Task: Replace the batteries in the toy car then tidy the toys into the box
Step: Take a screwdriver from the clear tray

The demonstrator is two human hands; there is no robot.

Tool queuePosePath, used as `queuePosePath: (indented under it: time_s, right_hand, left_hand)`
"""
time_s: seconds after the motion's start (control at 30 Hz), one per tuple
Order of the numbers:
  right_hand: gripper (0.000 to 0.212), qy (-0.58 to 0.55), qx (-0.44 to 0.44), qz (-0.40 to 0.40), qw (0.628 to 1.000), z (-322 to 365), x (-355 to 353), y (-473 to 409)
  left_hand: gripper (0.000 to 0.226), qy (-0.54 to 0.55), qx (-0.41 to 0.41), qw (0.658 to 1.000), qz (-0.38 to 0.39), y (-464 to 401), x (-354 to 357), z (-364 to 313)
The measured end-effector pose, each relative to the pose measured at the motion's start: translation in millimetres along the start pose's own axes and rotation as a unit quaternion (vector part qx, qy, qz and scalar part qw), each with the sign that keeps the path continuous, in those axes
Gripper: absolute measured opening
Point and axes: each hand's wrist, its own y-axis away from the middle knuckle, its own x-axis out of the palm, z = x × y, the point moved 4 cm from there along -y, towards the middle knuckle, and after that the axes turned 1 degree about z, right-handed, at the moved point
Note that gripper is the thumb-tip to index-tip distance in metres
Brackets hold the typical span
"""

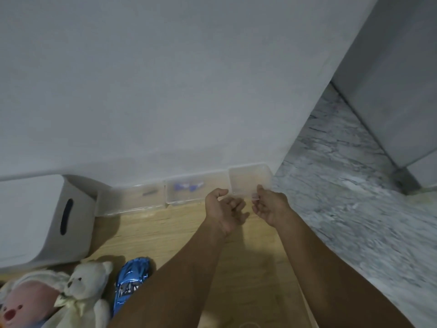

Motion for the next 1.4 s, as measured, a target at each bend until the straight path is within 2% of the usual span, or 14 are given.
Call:
queuePosePath:
  time_s: [0.2, 0.37, 0.57, 0.7, 0.87, 1.03, 1.13, 1.23, 1.3, 1.4]
  right_hand:
    - [0.014, -0.005, -0.029, -0.007, 1.000, 12, -3, 7]
    - [0.025, -0.016, -0.057, 0.005, 0.998, 27, 0, 15]
    - [0.017, 0.026, -0.090, -0.042, 0.995, 28, -2, 17]
    - [0.018, 0.061, -0.082, -0.070, 0.992, 19, -6, 17]
    - [0.018, 0.105, -0.084, -0.100, 0.986, 10, -5, 16]
    - [0.029, 0.131, -0.085, -0.152, 0.976, 1, 8, 18]
    - [0.031, 0.135, -0.103, -0.171, 0.971, -7, 24, 22]
    - [0.020, 0.131, -0.110, -0.162, 0.972, -16, 43, 27]
    - [0.020, 0.117, -0.086, -0.135, 0.980, -27, 56, 26]
    - [0.031, 0.094, -0.001, -0.032, 0.995, -41, 77, 26]
  left_hand:
    - [0.050, 0.023, 0.011, 1.000, 0.003, -3, 0, 0]
    - [0.040, 0.036, 0.002, 0.999, 0.008, -4, 0, 2]
    - [0.035, 0.048, -0.011, 0.999, -0.001, -4, -6, 3]
    - [0.035, 0.057, -0.002, 0.997, -0.056, 3, -25, -6]
    - [0.022, 0.067, 0.030, 0.990, -0.124, 10, -63, -29]
    - [0.017, 0.040, 0.069, 0.981, -0.179, 4, -100, -51]
    - [0.024, 0.030, 0.084, 0.977, -0.193, 4, -110, -62]
    - [0.034, 0.020, 0.083, 0.976, -0.199, 2, -116, -65]
    - [0.037, 0.010, 0.084, 0.975, -0.204, 0, -118, -66]
    - [0.037, -0.005, 0.088, 0.974, -0.209, -1, -118, -66]
